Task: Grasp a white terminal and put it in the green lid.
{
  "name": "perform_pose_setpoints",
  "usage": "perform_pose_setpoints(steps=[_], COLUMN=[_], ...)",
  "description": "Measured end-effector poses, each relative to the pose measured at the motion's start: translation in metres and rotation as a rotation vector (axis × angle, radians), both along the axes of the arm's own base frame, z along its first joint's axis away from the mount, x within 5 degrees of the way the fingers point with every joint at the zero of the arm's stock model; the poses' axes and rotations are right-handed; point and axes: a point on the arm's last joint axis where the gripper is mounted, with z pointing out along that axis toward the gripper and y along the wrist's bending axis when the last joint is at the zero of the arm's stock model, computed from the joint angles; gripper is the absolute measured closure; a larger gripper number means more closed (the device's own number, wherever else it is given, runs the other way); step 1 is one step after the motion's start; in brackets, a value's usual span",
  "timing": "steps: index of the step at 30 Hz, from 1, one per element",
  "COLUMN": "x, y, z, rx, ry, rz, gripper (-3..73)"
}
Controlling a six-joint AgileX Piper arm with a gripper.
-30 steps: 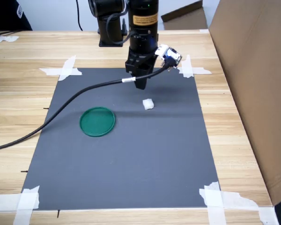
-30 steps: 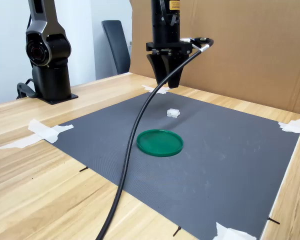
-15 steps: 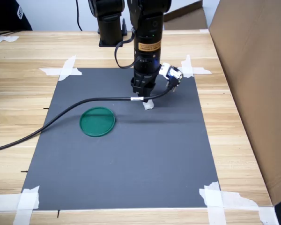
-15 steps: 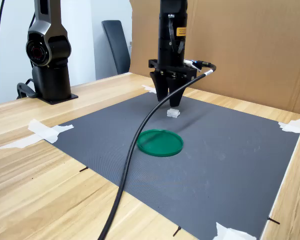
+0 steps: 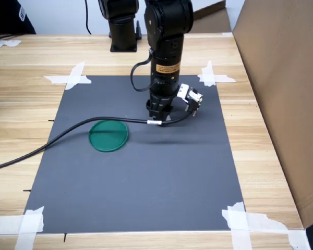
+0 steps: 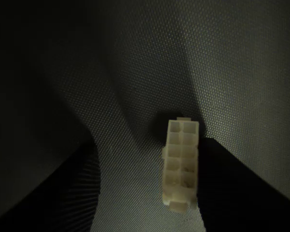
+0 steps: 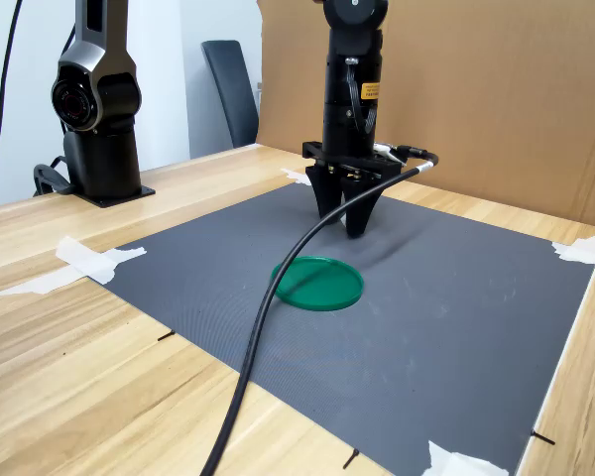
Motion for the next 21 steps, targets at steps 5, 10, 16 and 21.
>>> perform_pose_setpoints(steps=[5,10,16,21], x=[0.0,0.0,-0.006,-0.012], y=[0.0,0.0,-0.002,-0.004], z=[0.0,0.0,0.013,0.034], rx=[0.001,0.001,0.025,0.052], ry=[0.0,0.001,-0.003,-0.041], rz=[-0.004,-0.012,-0.032,-0.042], gripper=[20.9,20.9,20.9,20.9])
